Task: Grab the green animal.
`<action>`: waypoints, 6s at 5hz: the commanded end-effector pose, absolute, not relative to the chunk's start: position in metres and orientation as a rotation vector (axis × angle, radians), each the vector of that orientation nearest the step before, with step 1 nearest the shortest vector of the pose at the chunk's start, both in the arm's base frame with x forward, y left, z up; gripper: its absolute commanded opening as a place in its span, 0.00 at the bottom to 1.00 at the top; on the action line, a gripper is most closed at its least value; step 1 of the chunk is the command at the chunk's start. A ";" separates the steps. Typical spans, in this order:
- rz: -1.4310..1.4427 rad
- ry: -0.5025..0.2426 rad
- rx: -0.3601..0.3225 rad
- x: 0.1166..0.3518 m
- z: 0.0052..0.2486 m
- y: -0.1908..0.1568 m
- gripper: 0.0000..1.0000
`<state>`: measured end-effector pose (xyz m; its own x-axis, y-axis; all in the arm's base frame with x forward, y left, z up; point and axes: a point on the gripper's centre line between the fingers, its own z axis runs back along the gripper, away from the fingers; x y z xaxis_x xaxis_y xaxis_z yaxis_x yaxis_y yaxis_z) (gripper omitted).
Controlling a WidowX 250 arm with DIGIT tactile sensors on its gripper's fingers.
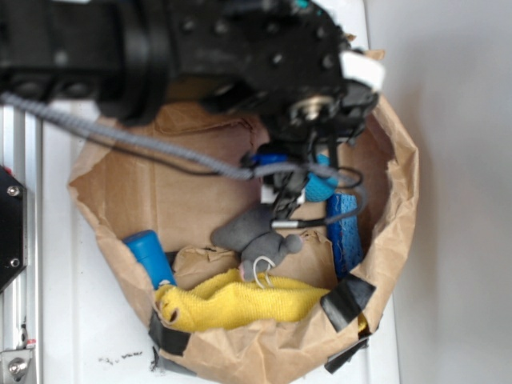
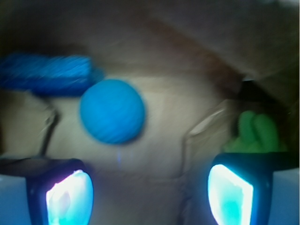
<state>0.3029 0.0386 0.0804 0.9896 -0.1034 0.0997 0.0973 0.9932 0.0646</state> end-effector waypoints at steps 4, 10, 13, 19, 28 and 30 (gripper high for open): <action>-0.058 -0.178 0.154 0.316 0.104 0.075 1.00; -0.016 -0.122 0.293 0.319 0.078 0.101 1.00; -0.131 -0.096 0.190 0.300 0.082 0.082 1.00; -0.057 -0.135 0.228 0.317 0.084 0.108 1.00; -0.207 -0.172 0.041 0.310 0.069 0.097 1.00; -0.112 -0.218 0.152 0.311 0.091 0.122 1.00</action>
<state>0.2995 0.1057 0.0551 0.9861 -0.1328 0.1001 0.1236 0.9880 0.0932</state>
